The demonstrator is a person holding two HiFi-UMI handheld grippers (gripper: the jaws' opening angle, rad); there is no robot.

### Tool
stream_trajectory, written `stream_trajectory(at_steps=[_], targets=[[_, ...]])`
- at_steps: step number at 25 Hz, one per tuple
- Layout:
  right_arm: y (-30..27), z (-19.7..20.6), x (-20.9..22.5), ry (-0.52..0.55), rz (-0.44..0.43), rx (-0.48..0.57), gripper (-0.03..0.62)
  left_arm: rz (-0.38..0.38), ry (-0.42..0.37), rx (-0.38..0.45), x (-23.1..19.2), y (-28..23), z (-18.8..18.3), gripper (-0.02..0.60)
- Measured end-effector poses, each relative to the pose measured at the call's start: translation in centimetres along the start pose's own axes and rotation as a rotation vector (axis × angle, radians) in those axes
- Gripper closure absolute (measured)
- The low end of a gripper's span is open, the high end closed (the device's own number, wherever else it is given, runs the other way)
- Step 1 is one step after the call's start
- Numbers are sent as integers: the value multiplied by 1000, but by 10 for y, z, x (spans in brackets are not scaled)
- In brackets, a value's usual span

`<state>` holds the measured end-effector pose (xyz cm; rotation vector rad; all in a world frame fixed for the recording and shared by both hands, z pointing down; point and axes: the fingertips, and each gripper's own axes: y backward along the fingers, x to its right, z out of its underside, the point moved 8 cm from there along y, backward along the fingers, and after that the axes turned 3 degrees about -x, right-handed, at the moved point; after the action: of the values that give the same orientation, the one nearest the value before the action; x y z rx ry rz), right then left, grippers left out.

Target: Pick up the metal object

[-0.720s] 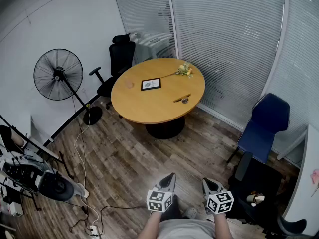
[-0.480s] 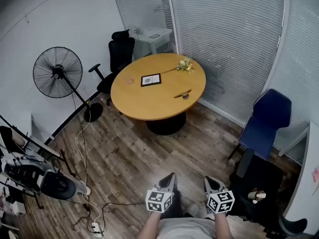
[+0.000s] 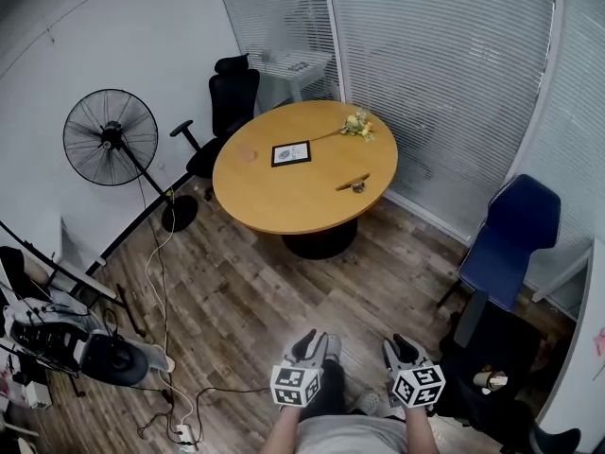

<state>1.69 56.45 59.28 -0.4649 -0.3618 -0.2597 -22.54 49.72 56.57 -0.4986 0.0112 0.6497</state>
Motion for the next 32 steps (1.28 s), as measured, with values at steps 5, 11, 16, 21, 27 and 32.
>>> stream_trajectory(at_steps=[5,11,16,21,27,32], targets=[[-30,-8,0,-32,-20,-29,471,-1,7,-11,-27,-19,-16,462],[-76,-29,0,-56,-26,-54,437,5,4,-11,-66,-57,-50,442],[-120,-49,7,-68,-2,-79,436,18,11,1,-103,-97,-80,437],[-165,-79,19,-68,38,-72,434,42,12,11,-146,-137,-108,437],[-214,-119,26,-62,93,-44,436,99,4,16,-195,-179,-142,437],[-245,-138,23,-59,132,-32,435,149,-4,20,-226,-202,-162,437]])
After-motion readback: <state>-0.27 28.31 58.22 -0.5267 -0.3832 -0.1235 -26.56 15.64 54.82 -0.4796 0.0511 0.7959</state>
